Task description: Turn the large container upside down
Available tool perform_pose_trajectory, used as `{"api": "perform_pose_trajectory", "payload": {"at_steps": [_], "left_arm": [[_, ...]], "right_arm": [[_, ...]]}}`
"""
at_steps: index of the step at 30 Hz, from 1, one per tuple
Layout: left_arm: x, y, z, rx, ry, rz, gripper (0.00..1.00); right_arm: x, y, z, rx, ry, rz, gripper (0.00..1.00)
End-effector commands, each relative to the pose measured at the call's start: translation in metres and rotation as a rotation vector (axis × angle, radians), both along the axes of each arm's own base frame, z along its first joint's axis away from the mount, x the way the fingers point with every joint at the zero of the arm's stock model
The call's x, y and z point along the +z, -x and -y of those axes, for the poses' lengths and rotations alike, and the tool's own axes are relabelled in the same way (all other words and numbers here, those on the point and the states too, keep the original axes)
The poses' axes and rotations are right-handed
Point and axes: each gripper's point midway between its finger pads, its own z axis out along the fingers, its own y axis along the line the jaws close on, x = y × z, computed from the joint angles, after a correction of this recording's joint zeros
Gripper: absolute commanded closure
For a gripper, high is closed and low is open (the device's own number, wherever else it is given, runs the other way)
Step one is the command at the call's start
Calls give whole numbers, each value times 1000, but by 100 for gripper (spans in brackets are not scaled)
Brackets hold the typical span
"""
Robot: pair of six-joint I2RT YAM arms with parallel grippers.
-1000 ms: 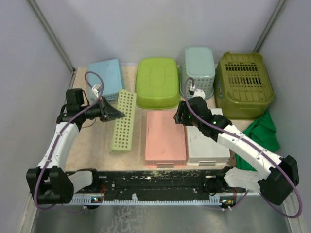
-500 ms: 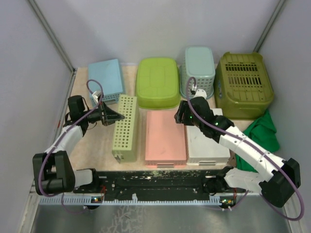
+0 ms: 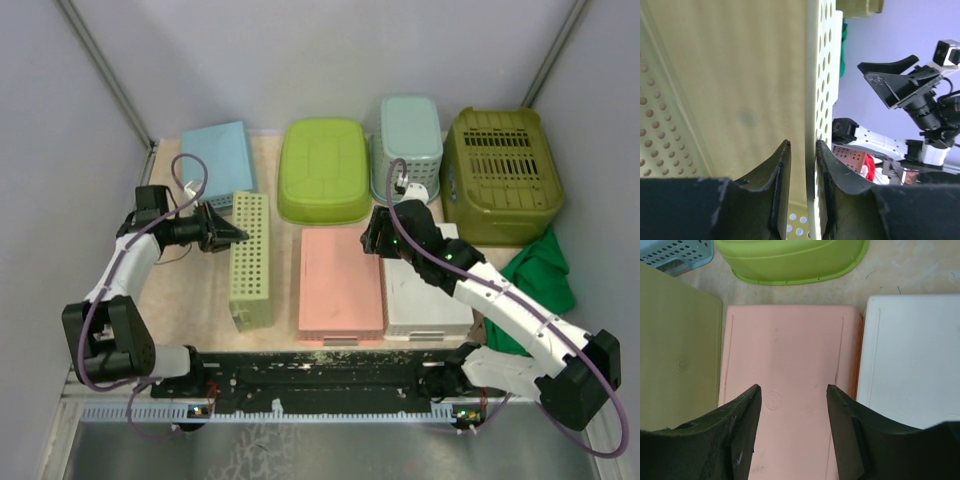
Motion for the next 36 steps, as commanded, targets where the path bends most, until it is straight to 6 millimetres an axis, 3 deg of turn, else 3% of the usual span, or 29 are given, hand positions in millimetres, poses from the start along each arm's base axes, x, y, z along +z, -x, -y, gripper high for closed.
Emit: {"api": "perform_pose_trajectory", "payload": {"at_steps": [1, 9, 13, 16, 23, 26, 28, 30, 33, 36], "left_arm": [[-61, 5, -42, 102, -360, -113, 69], [-62, 3, -51, 131, -425, -101, 69], [-66, 3, -61, 164, -491, -113, 45], [-56, -1, -67, 190, -525, -90, 35], [-10, -12, -72, 233, -554, 55, 32], [5, -10, -73, 243, -563, 85, 31], [12, -9, -70, 236, -547, 100, 32], [14, -8, -67, 230, -534, 103, 33], [19, -4, -61, 214, -501, 108, 42], [25, 3, -51, 188, -443, 114, 49]], "right_arm": [[23, -7, 3, -23, -28, 66, 45], [23, -10, -2, -11, -30, 63, 45], [22, -11, -3, -8, -29, 58, 45], [21, -11, -4, -6, -28, 55, 45], [22, -12, -11, 12, -48, 52, 45], [28, -10, -37, 80, -127, 50, 45], [36, -7, -66, 149, -170, 65, 45], [32, -1, -101, 223, -163, 53, 45], [31, 7, -145, 316, -200, 29, 45], [30, 12, -165, 361, -245, 15, 46]]}}
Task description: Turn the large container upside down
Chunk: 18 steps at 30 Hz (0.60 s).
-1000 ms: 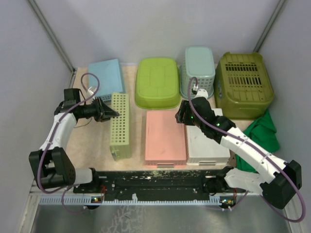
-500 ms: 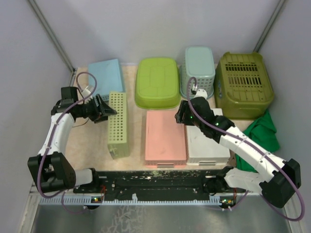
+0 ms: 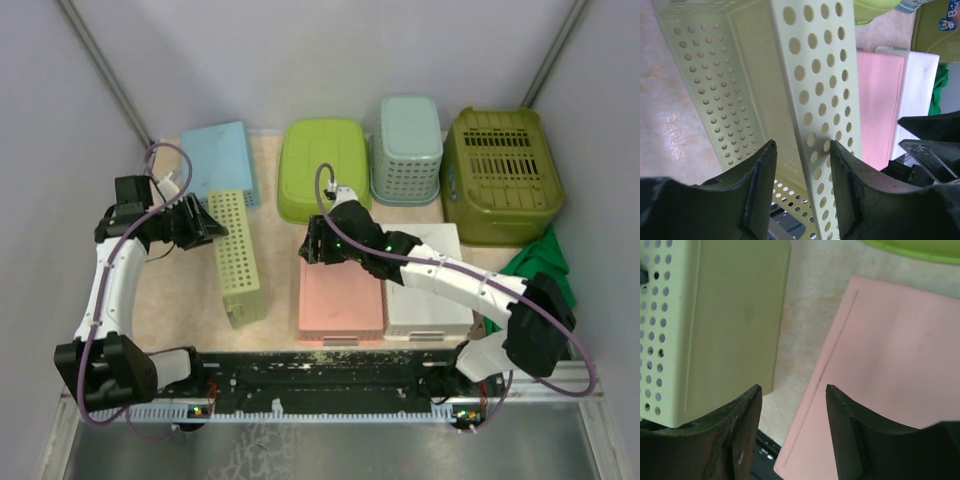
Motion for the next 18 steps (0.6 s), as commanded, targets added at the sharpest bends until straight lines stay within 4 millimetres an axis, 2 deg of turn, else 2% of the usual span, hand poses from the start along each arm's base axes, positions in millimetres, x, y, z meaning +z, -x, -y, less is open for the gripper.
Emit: {"api": "perform_pose_trajectory", "payload": {"at_steps": [1, 4, 8, 13, 15, 18], "left_arm": [[17, 15, 14, -50, 74, 19, 52], [28, 24, 37, -110, 242, 41, 68], [46, 30, 59, -150, 445, 78, 100], [84, 39, 74, -263, 654, 126, 100], [83, 42, 76, -291, 689, 107, 100], [68, 47, 78, -319, 738, 47, 100]], "right_arm": [[41, -3, -31, 47, -149, 51, 46], [41, -5, -23, 18, -131, 63, 46], [41, -4, -13, -12, -126, 74, 45], [40, -2, -6, -36, -131, 64, 45], [42, -2, -1, -54, -127, 73, 45], [43, -3, 8, -79, -113, 86, 45]]}}
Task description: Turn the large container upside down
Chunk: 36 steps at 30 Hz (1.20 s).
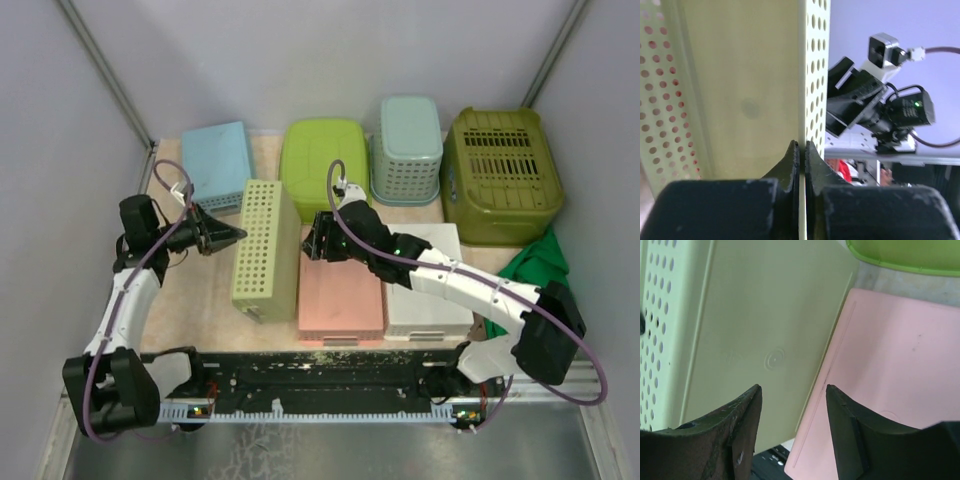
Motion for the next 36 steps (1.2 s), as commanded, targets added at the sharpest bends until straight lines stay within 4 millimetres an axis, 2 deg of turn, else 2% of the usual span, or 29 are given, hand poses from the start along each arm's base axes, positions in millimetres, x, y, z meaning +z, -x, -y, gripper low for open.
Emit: {"api": "perform_pose_trajectory", "payload": {"at_steps": [1, 6, 11, 14, 18, 25, 27, 30, 33, 36], "left_arm": [[13, 17, 8, -138, 125, 37, 100], [-22, 15, 5, -127, 156, -25, 100], [-63, 8, -12, -65, 98, -106, 100], [-84, 2, -25, -11, -25, -140, 100], [-114, -6, -50, 72, -297, -191, 100], [-134, -7, -88, 182, -585, -249, 99], [-135, -7, -97, 213, -639, -268, 89], [-132, -8, -116, 277, -738, -290, 62], [-113, -11, -134, 350, -837, -263, 39], [-84, -18, -148, 418, -898, -214, 19]], "right_arm": [[26, -7, 12, -61, -45, 69, 45], [23, -5, 15, -65, -38, 63, 45], [24, -4, 19, -68, -30, 69, 45], [25, -4, 21, -77, -26, 75, 45], [22, -6, 18, -69, -19, 69, 45], [18, -7, 13, -54, -10, 62, 45], [17, -7, 12, -51, -8, 59, 45], [15, -7, 10, -44, -3, 55, 45], [14, -8, 9, -40, 0, 52, 45], [14, -8, 9, -42, 6, 53, 45]]}}
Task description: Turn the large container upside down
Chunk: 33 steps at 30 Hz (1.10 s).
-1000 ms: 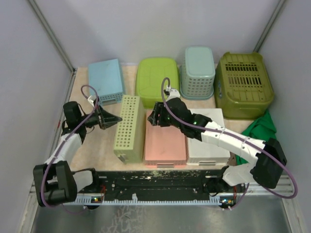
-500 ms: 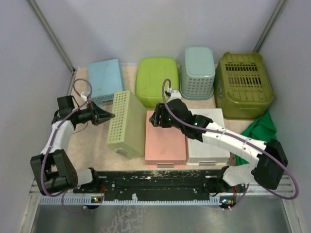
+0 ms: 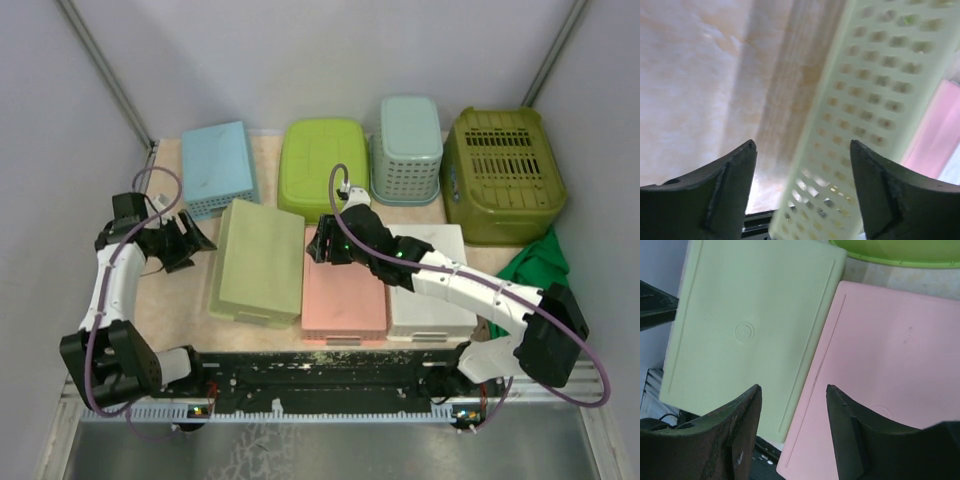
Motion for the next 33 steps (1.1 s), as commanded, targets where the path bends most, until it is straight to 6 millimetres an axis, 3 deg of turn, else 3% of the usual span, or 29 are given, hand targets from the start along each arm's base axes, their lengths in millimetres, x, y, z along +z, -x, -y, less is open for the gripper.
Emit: {"api": "perform_pose_trajectory", "payload": {"at_steps": [1, 5, 10, 12, 16, 18, 22, 25, 28, 33], "left_arm": [[45, -4, -38, 86, -232, 61, 14], [86, -11, -53, 136, -337, 131, 5], [118, -19, -39, 138, -396, 207, 0], [124, -23, -16, 107, -408, 242, 0], [124, -31, 54, -39, -341, 315, 0], [124, -34, 86, -110, -298, 351, 0], [123, -38, 139, -259, -247, 398, 0], [136, -43, 165, -360, -215, 453, 0], [171, -53, 175, -396, -190, 574, 0], [241, -62, 167, -336, -210, 843, 0]], "right_arm": [[21, -9, -5, 1, -28, 50, 45], [22, -12, 6, -31, 16, 67, 43], [23, -23, 43, -148, 145, 107, 38], [26, -33, 71, -236, 197, 118, 33], [37, -51, 143, -428, 270, 124, 29], [50, -56, 181, -519, 301, 144, 19], [82, -51, 251, -695, 381, 202, 14], [103, -46, 288, -780, 424, 239, 13], [128, -43, 307, -830, 414, 261, 13], [181, -39, 305, -834, 319, 359, 12]]}}
